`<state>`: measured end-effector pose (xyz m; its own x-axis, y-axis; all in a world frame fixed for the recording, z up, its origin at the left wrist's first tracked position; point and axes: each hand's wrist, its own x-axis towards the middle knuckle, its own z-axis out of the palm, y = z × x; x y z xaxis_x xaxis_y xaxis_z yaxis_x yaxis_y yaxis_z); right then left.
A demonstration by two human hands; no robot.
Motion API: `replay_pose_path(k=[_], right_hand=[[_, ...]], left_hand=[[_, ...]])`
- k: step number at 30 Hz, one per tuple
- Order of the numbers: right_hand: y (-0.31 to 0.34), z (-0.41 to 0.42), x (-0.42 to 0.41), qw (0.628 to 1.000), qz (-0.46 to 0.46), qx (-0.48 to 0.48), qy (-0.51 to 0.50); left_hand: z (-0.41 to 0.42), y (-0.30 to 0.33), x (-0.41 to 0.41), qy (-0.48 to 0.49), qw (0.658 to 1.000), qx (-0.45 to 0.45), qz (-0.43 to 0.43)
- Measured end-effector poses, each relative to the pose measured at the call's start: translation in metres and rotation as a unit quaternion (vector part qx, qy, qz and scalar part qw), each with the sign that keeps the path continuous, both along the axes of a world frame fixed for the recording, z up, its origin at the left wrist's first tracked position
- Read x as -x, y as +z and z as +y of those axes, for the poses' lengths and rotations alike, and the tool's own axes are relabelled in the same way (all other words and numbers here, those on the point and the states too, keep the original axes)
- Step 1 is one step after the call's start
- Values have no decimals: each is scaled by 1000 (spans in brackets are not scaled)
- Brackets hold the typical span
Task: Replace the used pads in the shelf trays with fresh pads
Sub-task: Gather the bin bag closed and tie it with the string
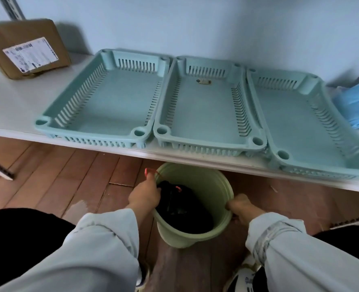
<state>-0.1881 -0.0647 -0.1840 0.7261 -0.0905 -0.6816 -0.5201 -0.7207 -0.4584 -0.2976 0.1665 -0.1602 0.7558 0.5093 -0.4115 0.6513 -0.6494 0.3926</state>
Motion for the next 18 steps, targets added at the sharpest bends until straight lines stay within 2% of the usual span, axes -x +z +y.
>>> replay_pose_path(k=[3,6,10,14,18], right_hand=[[-3,14,-10,997,16,-44,-60],[-10,22,-21,992,10,-78,-99],[-20,20,-38,992,5,-68,-111],[-20,16,-42,998,20,-18,-59],[16,28,-40,998,8,9,69]], left_hand=[[-6,7,-19,-19,999,-8,-26],[-18,10,-33,-73,997,-32,-2],[-25,10,-54,-126,990,-57,29],[-24,15,-66,-156,985,-43,54],[-18,24,-70,-178,979,-19,102]])
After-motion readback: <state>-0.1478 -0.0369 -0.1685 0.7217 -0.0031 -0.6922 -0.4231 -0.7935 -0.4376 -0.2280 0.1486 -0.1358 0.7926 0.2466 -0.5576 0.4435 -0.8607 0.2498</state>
